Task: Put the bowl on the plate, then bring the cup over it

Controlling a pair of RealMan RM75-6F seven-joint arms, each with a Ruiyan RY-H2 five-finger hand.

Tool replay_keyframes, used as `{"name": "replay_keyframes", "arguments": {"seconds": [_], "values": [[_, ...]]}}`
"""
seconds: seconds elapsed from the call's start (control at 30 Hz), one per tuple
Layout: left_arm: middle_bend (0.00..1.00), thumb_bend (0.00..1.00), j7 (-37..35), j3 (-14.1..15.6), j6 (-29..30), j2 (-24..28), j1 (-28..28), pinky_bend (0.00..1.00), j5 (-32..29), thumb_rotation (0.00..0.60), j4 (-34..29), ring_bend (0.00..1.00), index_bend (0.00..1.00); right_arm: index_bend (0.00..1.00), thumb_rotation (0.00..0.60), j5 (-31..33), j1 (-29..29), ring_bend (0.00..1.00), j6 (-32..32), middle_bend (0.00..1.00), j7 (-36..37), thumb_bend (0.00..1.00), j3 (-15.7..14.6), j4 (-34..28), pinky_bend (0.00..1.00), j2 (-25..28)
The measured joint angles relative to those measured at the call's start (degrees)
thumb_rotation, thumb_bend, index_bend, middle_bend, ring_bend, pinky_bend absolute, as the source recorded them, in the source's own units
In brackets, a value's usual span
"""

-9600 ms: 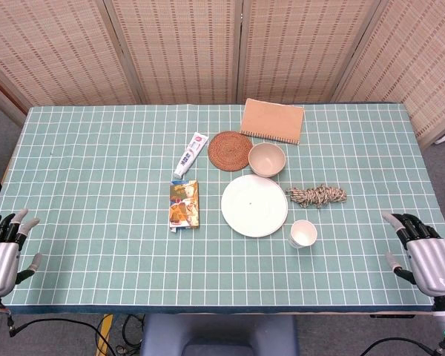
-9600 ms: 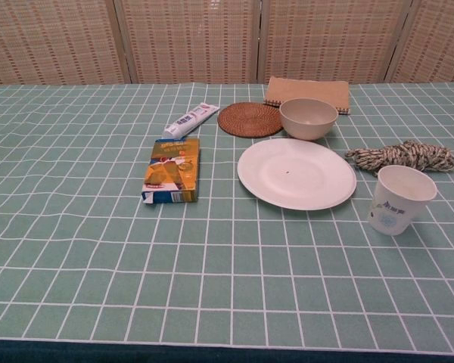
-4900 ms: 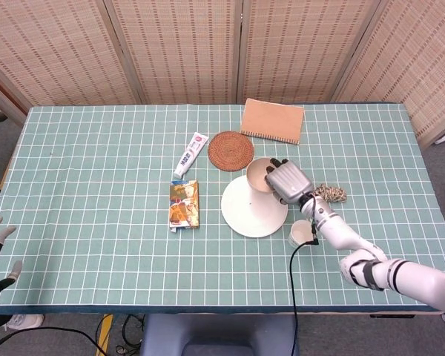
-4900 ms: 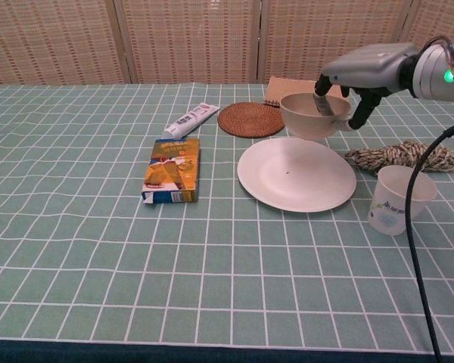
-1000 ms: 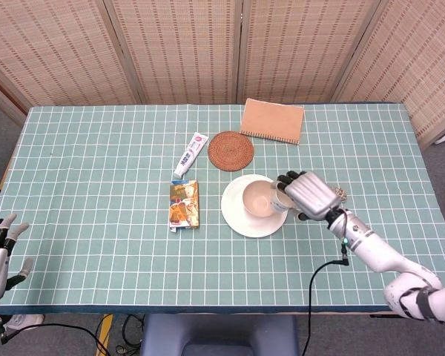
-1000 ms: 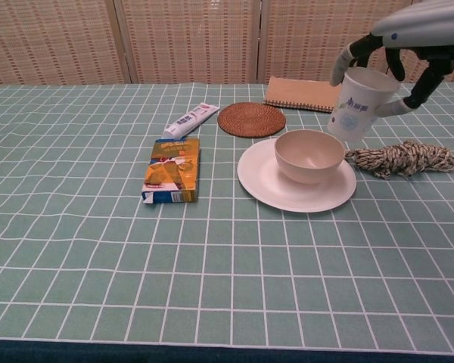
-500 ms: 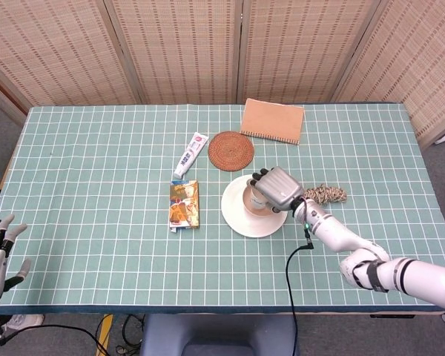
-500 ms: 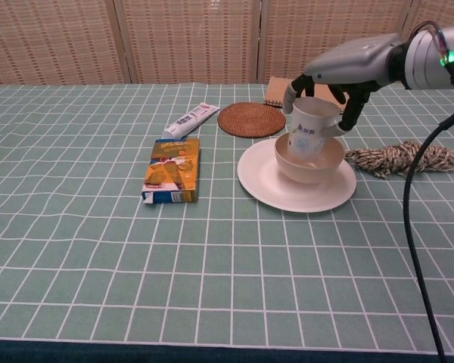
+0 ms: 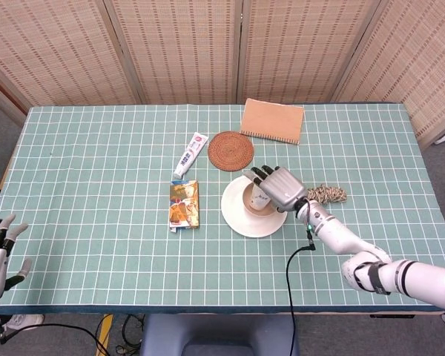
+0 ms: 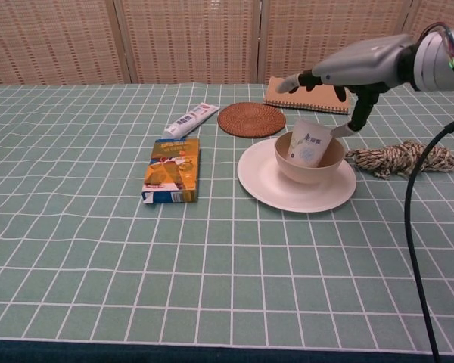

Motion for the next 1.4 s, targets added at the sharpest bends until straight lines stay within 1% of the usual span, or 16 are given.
{"name": "replay_keyframes", "arguments": {"seconds": [0.23,0.37,0.57,0.67,0.87,1.07,1.27,1.4], "values": [[0.01,0.33,0.0,-0.3,-0.7,-0.1,-0.7,0.00,0.0,0.600,0.2,0.09,0.19,0.02,0.600,-1.8,-6.7,0.12,8.4,0.15,2.9,0.30,-1.2,-5.4,0.35,6.7],[0.01,0.33,0.3,-0.3,-1.2,-0.3,-1.1,0.00,-0.1,0.600,0.3,0.09,0.19,0.06,0.600,-3.3,-11.8,0.12,13.2,0.17,4.9,0.30,-2.8,-8.3,0.35,11.1],[0.01,0.33,0.8,-0.5,-2.3,-0.5,-1.9,0.00,-0.2,0.600,0.5,0.09,0.19,0.13,0.600,-5.1,-19.1,0.16,20.6,0.22,7.8,0.34,-4.8,-10.7,0.35,14.3],[0.01,0.33,1.0,-0.5,-2.6,-0.6,-2.3,0.00,-0.2,0.600,0.5,0.09,0.19,0.13,0.600,-6.4,-23.1,0.16,24.5,0.22,9.3,0.34,-6.0,-11.4,0.35,15.3],[0.01,0.33,1.4,-0.5,-3.2,-0.8,-2.6,0.00,-0.8,0.600,0.6,0.09,0.19,0.14,0.600,-10.6,-30.4,0.16,32.6,0.22,10.6,0.34,-8.5,-11.6,0.35,15.6],[0.01,0.33,2.0,-0.4,-3.4,-0.9,-2.7,0.00,-1.1,0.600,0.2,0.09,0.19,0.14,0.600,-15.7,-38.1,0.17,41.1,0.22,11.9,0.34,-10.8,-10.2,0.35,14.1],[0.01,0.33,2.5,-0.4,-3.1,-1.1,-2.8,0.00,-1.1,0.600,-0.2,0.09,0.19,0.14,0.600,-19.6,-44.2,0.17,47.8,0.22,13.8,0.34,-11.9,-8.1,0.35,11.3],[0.01,0.33,2.6,-0.4,-3.0,-1.2,-2.9,0.00,-0.7,0.600,-0.5,0.09,0.19,0.14,0.600,-21.1,-46.4,0.17,49.5,0.22,15.0,0.34,-11.6,-7.0,0.35,9.9]]}}
